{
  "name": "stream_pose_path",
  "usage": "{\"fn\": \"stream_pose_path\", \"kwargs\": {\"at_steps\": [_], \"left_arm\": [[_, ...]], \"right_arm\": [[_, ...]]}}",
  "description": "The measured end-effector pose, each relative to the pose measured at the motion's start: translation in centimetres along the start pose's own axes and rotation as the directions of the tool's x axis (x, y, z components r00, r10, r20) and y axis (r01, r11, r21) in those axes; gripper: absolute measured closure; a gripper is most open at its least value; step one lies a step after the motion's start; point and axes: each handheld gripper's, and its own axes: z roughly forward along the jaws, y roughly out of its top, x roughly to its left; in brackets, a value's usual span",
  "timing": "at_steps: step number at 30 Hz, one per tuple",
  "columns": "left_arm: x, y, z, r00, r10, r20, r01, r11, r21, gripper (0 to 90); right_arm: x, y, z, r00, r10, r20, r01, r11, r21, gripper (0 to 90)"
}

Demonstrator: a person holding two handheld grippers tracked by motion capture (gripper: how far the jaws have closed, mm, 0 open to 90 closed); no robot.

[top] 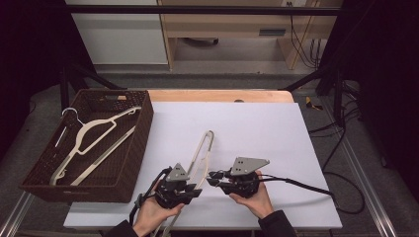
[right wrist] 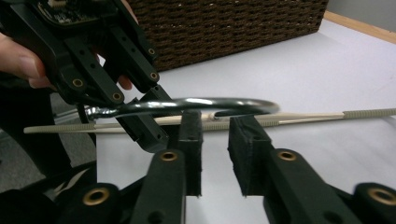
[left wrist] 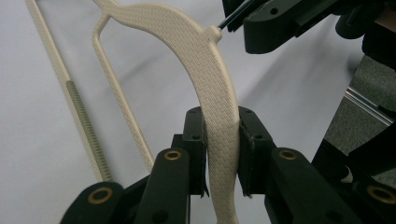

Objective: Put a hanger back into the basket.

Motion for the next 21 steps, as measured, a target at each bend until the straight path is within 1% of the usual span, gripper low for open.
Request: {"fn": "stream_pose_path", "kwargs": {"at_steps": [1,2,3,4,6,7,9,11,13,14,16,18,20,21], "left_arm": [[0.0,0.0,0.0,1.0000,0.001,0.001,-0.001,1.0000,0.001,75.3],[0.0,0.0,0.0,1.0000,0.004,0.000,-0.004,1.0000,0.002,75.3],[0.0,0.0,0.0,1.0000,0.005,0.000,-0.005,1.0000,0.001,75.3],[0.0,0.0,0.0,1.0000,0.006,-0.002,-0.006,1.0000,-0.002,75.3],[0.0,0.1,-0.1,0.9999,0.012,-0.006,-0.012,0.9999,-0.002,74.8],[-0.1,0.1,-0.1,0.9998,0.015,-0.015,-0.015,0.9999,-0.008,73.6],[-0.3,0.2,-0.1,0.9990,0.031,-0.032,-0.031,0.9995,-0.004,67.1],[-0.6,0.3,0.0,0.9980,0.047,-0.042,-0.047,0.9989,0.000,63.4],[-0.9,0.5,0.1,0.9971,0.054,-0.053,-0.054,0.9985,0.002,61.7],[-1.0,0.5,0.2,0.9960,0.065,-0.062,-0.064,0.9979,0.010,61.5],[-1.3,0.6,0.4,0.9942,0.073,-0.080,-0.071,0.9973,0.019,63.2],[-1.4,0.7,0.5,0.9916,0.076,-0.104,-0.074,0.9969,0.028,67.8],[-1.4,0.7,0.6,0.9924,0.073,-0.099,-0.071,0.9970,0.031,72.1],[-1.5,0.7,0.5,0.9916,0.074,-0.106,-0.071,0.9969,0.034,73.4]], "right_arm": [[0.1,0.1,0.1,0.9999,-0.010,-0.003,0.010,1.000,0.000,81.7],[0.2,0.2,0.2,0.9998,-0.020,0.005,0.020,1.000,-0.001,85.2],[0.3,0.2,0.3,0.9992,-0.033,0.022,0.033,0.999,0.003,87.2],[0.3,0.3,0.3,0.9987,-0.041,0.028,0.041,0.999,0.002,87.9],[0.3,0.3,0.3,0.9988,-0.038,0.031,0.038,0.999,-0.007,88.6],[0.4,0.3,0.3,0.9985,-0.042,0.034,0.043,0.999,-0.011,88.8],[0.4,0.4,0.3,0.9987,-0.039,0.033,0.039,0.999,-0.014,88.9],[0.5,0.4,0.3,0.9988,-0.036,0.033,0.037,0.999,-0.017,88.9],[0.5,0.4,0.3,0.9989,-0.031,0.034,0.032,0.999,-0.021,88.9],[0.5,0.5,0.3,0.9991,-0.028,0.033,0.028,0.999,-0.024,88.9],[0.5,0.5,0.3,0.9992,-0.028,0.029,0.028,0.999,-0.029,88.8],[0.5,0.5,0.2,0.9997,-0.016,0.021,0.017,0.999,-0.033,88.6],[0.6,0.5,0.2,0.9998,-0.012,0.017,0.013,0.999,-0.040,88.5],[0.6,0.6,0.2,0.9998,-0.012,0.017,0.012,0.999,-0.038,88.4]]}}
